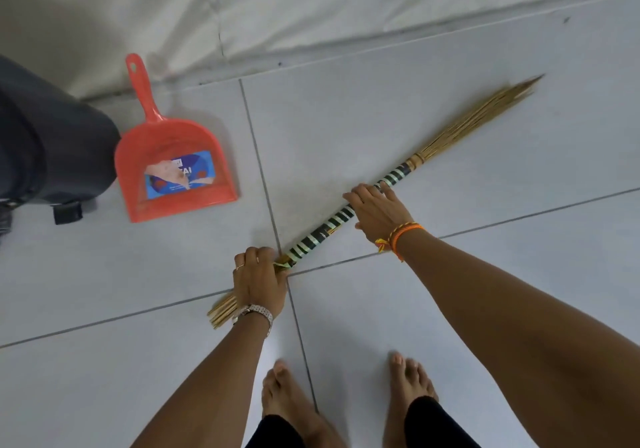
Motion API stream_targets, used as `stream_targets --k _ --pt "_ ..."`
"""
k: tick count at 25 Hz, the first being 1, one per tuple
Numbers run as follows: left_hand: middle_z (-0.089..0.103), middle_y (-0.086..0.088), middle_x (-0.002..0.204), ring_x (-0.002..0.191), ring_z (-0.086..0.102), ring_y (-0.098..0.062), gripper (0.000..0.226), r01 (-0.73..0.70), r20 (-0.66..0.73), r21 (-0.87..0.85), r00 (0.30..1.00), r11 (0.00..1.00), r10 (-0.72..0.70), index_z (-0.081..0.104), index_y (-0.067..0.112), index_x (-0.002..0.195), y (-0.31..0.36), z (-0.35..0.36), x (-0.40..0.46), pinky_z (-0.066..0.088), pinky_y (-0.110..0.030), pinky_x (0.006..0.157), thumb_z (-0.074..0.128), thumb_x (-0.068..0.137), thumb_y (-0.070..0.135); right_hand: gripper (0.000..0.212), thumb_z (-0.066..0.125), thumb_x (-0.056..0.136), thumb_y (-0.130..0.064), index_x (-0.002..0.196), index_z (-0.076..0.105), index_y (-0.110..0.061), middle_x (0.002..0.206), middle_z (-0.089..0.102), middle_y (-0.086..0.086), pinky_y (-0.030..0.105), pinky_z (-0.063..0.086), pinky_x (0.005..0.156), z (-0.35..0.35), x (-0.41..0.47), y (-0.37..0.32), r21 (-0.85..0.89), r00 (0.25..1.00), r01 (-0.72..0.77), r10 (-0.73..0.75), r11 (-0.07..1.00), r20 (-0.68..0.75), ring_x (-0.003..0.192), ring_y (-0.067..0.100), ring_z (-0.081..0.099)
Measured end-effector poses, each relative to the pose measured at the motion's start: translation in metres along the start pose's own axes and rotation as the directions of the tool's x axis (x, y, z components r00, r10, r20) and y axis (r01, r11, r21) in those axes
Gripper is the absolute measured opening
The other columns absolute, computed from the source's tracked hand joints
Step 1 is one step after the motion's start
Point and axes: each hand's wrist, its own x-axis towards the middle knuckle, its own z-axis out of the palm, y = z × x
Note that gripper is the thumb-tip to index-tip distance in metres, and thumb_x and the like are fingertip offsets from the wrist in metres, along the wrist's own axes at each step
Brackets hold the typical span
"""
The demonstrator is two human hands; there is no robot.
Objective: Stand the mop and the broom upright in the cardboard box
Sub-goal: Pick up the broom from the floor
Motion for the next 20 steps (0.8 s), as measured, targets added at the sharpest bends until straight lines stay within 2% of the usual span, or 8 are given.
stream_targets --k 2,5,8,10,12,14,18,20 --pt "0.065 -0.004 0.115 0.110 0.053 -0.029 0.037 -0.017 -0.005 -0.023 1.000 1.000 0.017 0.064 0.020 0.116 -0.011 0.012 0.007 0.048 -0.040 0.086 0.075 0.085 0.036 0.047 0.063 0.083 -0.021 0.126 0.044 -0.015 0.126 0.051 0.010 0.051 0.040 0.103 0.009 0.011 0.003 -0.069 0.999 0.025 -0.028 0.997 -0.033 0.117 0.032 0.051" --pt "0.066 -0.005 0.113 0.106 0.055 -0.029 0.032 -0.070 -0.035 -0.017 0.997 0.997 0.069 0.066 0.017 0.116 -0.019 0.021 0.009 0.049 -0.040 0.085 0.073 0.087 0.031 0.027 0.058 0.083 -0.010 0.109 0.053 -0.014 0.107 0.057 0.010 0.045 0.045 0.083 0.009 0.020 0.006 -0.151 0.995 0.064 -0.074 0.986 -0.062 0.096 0.030 0.056" --pt "0.066 -0.008 0.110 0.105 0.055 -0.033 0.032 -0.073 -0.242 0.006 0.968 0.997 0.073 0.070 0.016 0.116 -0.021 0.007 0.012 0.051 -0.044 0.085 0.077 0.084 0.019 0.024 0.060 0.083 -0.011 0.106 0.054 -0.013 0.104 0.058 0.010 0.042 0.048 0.075 -0.004 0.021 0.006 -0.123 0.994 0.096 -0.100 0.988 -0.031 0.093 0.030 0.057" --pt "0.063 -0.009 0.120 0.118 0.052 -0.036 0.038 -0.065 -0.387 -0.008 0.921 0.998 0.057 0.068 0.016 0.123 -0.013 -0.020 0.015 0.046 -0.046 0.103 0.074 0.086 0.014 0.027 0.059 0.085 -0.012 0.110 0.051 -0.013 0.108 0.055 0.011 0.042 0.049 0.075 -0.026 0.016 0.005 -0.020 0.996 0.081 -0.081 0.997 -0.031 0.098 0.030 0.055" --pt "0.052 -0.012 0.144 0.142 0.037 -0.039 0.045 -0.045 -0.472 -0.069 0.882 0.997 0.007 0.061 0.018 0.135 0.003 -0.062 0.013 0.021 -0.045 0.124 0.064 0.091 0.014 0.028 0.060 0.086 -0.013 0.112 0.048 -0.012 0.111 0.052 0.010 0.044 0.049 0.074 -0.057 0.004 0.004 0.092 0.998 0.063 -0.062 0.994 -0.017 0.100 0.030 0.053" --pt "0.032 -0.013 0.163 0.154 0.015 -0.041 0.050 -0.082 -0.535 -0.152 0.845 0.985 -0.012 0.051 0.018 0.145 0.024 -0.116 0.008 0.000 -0.044 0.128 0.052 0.096 0.017 0.028 0.060 0.087 -0.013 0.111 0.047 -0.012 0.109 0.050 0.009 0.045 0.050 0.070 -0.098 -0.013 0.003 0.188 0.999 0.050 -0.050 0.981 -0.006 0.100 0.030 0.052" --pt "0.006 -0.013 0.169 0.155 0.001 -0.046 0.061 -0.231 -0.667 -0.195 0.744 0.953 0.044 0.032 0.013 0.157 0.067 -0.244 -0.019 -0.009 -0.048 0.126 0.049 0.100 0.027 0.025 0.063 0.084 -0.012 0.105 0.048 -0.014 0.103 0.051 0.008 0.046 0.052 0.068 -0.197 -0.058 -0.005 0.358 0.999 0.039 -0.036 0.933 -0.015 0.094 0.031 0.054" --pt "0.002 -0.023 0.167 0.154 -0.002 -0.048 0.076 -0.235 -0.728 -0.231 0.686 0.944 -0.008 0.018 0.007 0.159 0.091 -0.314 -0.042 -0.013 -0.046 0.125 0.054 0.097 0.032 0.025 0.064 0.082 -0.011 0.103 0.050 -0.014 0.102 0.053 0.009 0.045 0.051 0.070 -0.256 -0.085 -0.012 0.433 0.999 0.044 -0.029 0.900 -0.040 0.092 0.032 0.056"
